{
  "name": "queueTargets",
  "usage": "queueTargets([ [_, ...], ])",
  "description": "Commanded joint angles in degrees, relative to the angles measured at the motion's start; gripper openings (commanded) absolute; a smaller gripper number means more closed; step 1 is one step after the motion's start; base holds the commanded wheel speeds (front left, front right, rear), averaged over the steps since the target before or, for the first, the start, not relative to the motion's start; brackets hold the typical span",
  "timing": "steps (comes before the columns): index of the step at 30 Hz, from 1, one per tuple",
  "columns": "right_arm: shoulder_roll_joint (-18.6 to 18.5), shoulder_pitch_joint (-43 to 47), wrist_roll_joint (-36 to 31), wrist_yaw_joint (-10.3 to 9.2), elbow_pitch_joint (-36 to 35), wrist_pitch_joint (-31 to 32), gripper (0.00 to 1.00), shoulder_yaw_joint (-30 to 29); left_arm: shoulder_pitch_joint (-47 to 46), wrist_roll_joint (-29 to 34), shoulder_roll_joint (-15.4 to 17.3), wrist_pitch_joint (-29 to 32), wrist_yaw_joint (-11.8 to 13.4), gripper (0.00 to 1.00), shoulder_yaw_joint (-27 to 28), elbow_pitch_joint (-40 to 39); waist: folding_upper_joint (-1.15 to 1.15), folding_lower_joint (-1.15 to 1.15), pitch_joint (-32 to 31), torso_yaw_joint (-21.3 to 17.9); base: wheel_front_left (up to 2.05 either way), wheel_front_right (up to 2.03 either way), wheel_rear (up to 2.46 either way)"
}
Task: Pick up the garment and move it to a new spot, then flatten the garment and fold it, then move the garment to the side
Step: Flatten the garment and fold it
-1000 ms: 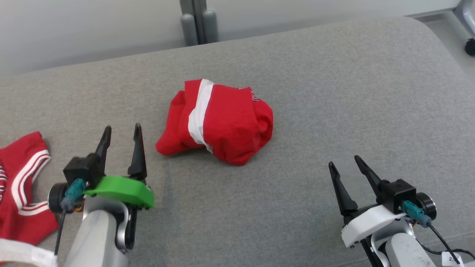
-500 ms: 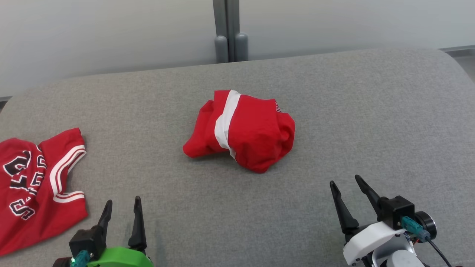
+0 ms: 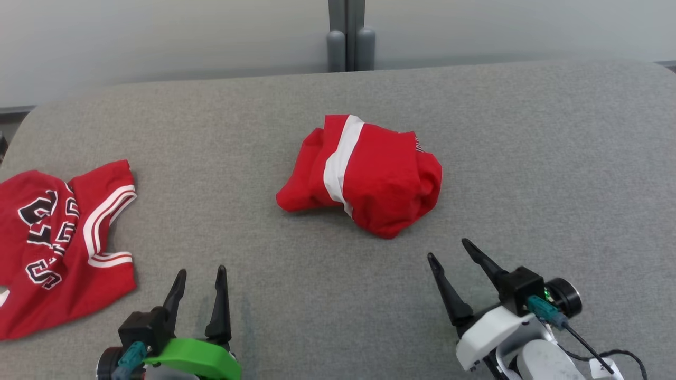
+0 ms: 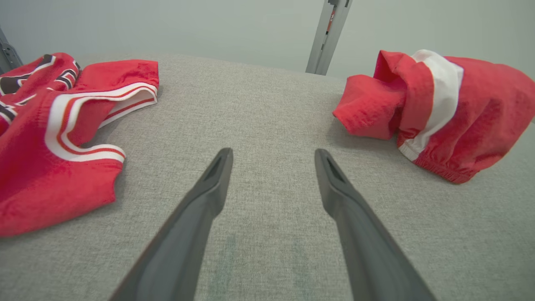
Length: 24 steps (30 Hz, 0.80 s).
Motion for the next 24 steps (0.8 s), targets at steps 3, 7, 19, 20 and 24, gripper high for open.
queueTargets([
  [3, -0.42, -4.24, 0.12, -0.08, 1.89, -0.03, 1.00, 3.23, -2.12, -0.82, 0.13, -0.05, 0.12, 1.00, -0.87, 0.15, 0.00, 0.00, 3.59, 3.27, 0.00, 0.00, 0.00],
  [7, -0.46, -8.83, -0.24, -0.08, 7.12, -0.03, 1.00, 6.05, -3.38, -1.21, 0.14, -0.06, 0.26, 1.00, -1.21, 0.46, 0.00, 0.00, 5.89, 5.28, 0.00, 0.00, 0.00],
  [19, -0.24, -17.93, -5.78, -0.08, 18.03, -0.03, 0.85, 4.46, -6.98, -3.39, 0.12, -0.05, 0.20, 1.00, -2.23, 0.03, 0.00, 0.00, 12.21, 10.31, 0.00, 0.00, 0.00],
  [20, -0.21, -18.33, -6.04, -0.08, 19.16, -0.02, 0.34, 4.37, -7.18, -3.42, 0.12, -0.05, 0.20, 1.00, -2.30, 0.06, 0.00, 0.00, 12.39, 10.56, 0.00, 0.00, 0.00],
  [24, -0.03, -18.44, -3.26, -0.03, 20.16, 0.19, 0.00, 5.90, -7.69, -3.63, 0.12, -0.06, 0.24, 1.00, -2.40, 0.31, 0.00, 0.00, 11.97, 11.04, 0.00, 0.00, 0.00],
])
